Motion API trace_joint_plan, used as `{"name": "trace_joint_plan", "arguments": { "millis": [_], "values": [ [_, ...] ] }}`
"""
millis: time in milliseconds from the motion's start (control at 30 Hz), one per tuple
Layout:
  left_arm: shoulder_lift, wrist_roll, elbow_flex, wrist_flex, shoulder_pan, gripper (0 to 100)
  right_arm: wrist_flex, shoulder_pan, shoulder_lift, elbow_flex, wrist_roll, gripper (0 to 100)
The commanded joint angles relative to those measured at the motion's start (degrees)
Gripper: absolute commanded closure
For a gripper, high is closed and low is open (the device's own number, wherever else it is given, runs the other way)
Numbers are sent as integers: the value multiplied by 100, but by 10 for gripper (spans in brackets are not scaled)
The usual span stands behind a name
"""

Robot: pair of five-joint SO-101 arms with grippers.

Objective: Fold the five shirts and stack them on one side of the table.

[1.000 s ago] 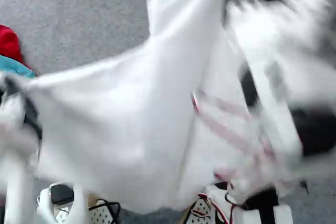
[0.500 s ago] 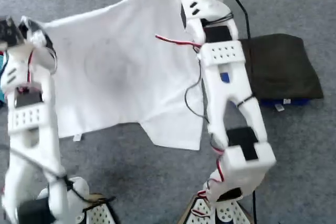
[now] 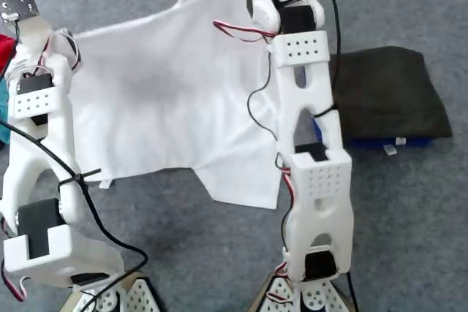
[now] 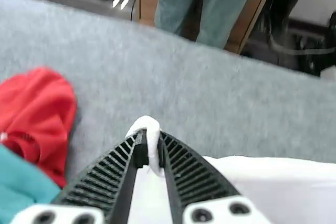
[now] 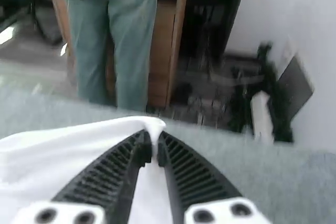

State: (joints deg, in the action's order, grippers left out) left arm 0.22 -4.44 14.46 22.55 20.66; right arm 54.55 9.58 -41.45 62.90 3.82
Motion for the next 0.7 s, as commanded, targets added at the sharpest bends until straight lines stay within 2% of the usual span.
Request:
{"name": "trace_joint_plan", "arguments": {
  "millis": [0,100,233,300,467,667],
  "values": [
    [-105,44,-259,659,101,970,1582,114,-66,936,18,984],
    [-114,44,-48,1310,31,970,2655,88,-268,1226,70,984],
    [-114,185,330,2013,-22,970,4053,158,-602,1358,1090,984],
    [-114,360,514,2189,4,970,4633,369,-778,1367,1336,984],
    [-114,923,1068,2945,-268,970,4686,387,-901,954,1196,985],
    [-123,993,1842,2734,145,970,4668,396,57,-1059,1231,985]
  ]
}}
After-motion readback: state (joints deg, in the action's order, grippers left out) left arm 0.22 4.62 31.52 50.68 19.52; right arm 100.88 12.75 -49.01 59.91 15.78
